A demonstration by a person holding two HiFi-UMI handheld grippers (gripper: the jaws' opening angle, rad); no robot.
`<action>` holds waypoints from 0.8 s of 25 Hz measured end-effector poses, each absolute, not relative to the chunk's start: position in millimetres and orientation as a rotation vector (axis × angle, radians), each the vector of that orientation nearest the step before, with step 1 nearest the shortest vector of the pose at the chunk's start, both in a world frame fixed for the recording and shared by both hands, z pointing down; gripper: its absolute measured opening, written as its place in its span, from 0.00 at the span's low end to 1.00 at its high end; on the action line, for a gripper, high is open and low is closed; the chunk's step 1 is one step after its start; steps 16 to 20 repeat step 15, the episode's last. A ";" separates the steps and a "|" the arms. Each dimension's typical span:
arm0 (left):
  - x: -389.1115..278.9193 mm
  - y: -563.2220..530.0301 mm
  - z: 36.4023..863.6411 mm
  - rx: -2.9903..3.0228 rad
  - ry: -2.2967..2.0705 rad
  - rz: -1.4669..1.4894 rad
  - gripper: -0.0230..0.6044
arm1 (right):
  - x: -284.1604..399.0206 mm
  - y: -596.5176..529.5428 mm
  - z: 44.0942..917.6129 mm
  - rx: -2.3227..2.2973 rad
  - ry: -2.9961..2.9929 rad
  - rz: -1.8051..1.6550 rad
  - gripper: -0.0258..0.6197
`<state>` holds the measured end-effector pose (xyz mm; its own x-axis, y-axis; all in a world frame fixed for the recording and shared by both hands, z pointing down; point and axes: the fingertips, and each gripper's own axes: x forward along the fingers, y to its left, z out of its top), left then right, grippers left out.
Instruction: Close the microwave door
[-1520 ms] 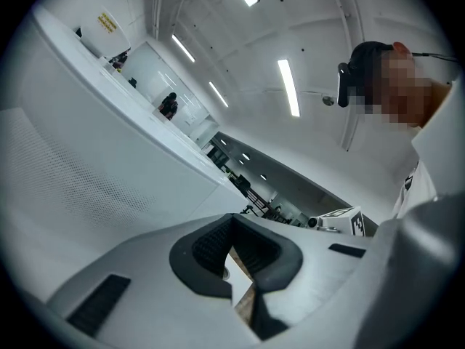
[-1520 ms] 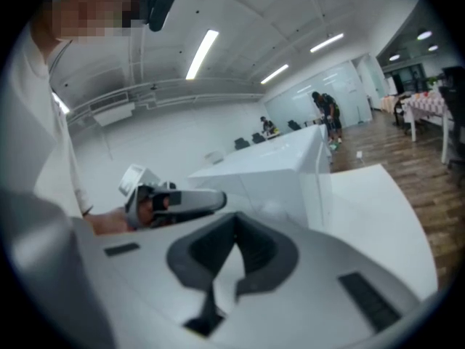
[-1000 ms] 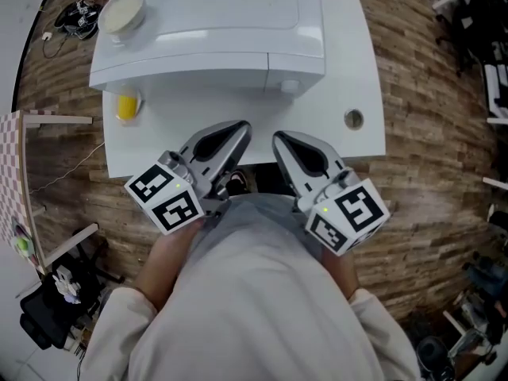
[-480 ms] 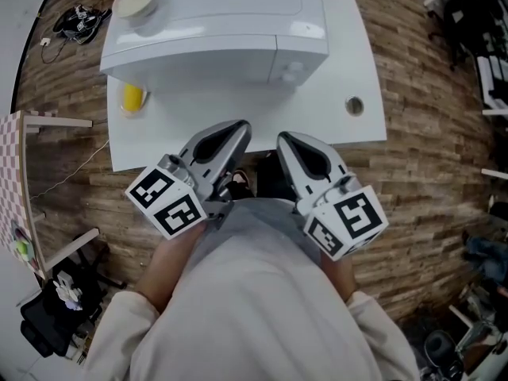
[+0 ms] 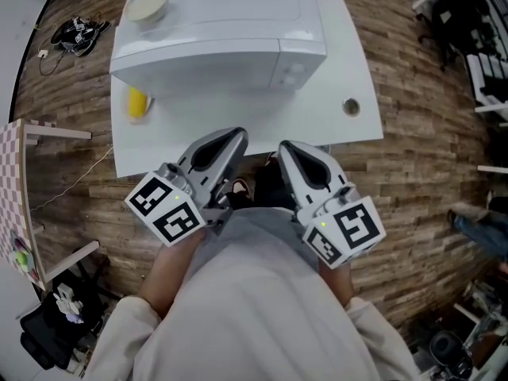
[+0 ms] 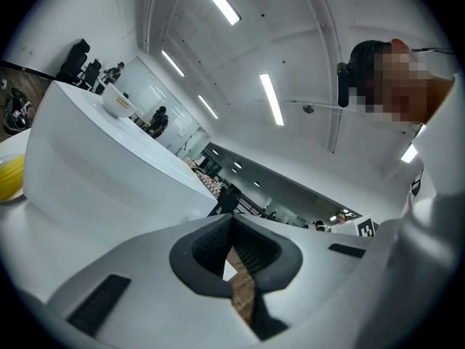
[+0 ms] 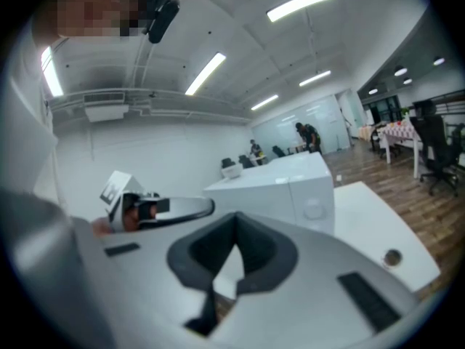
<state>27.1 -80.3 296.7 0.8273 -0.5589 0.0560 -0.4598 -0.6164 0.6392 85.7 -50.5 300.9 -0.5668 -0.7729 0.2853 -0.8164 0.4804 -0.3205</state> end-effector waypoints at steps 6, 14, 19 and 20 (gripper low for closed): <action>14.9 -74.8 294.2 2.344 -0.753 -0.208 0.06 | 79.0 -44.3 296.0 1.450 -2.611 0.625 0.08; 5.7 -67.6 290.6 2.344 -0.765 -0.220 0.06 | 72.9 -34.0 294.7 1.470 -2.595 0.629 0.07; 4.7 -66.8 289.9 2.344 -0.765 -0.221 0.06 | 72.4 -33.1 294.2 1.473 -2.593 0.628 0.08; 4.7 -66.8 289.9 2.344 -0.765 -0.221 0.06 | 72.4 -33.1 294.2 1.473 -2.593 0.628 0.08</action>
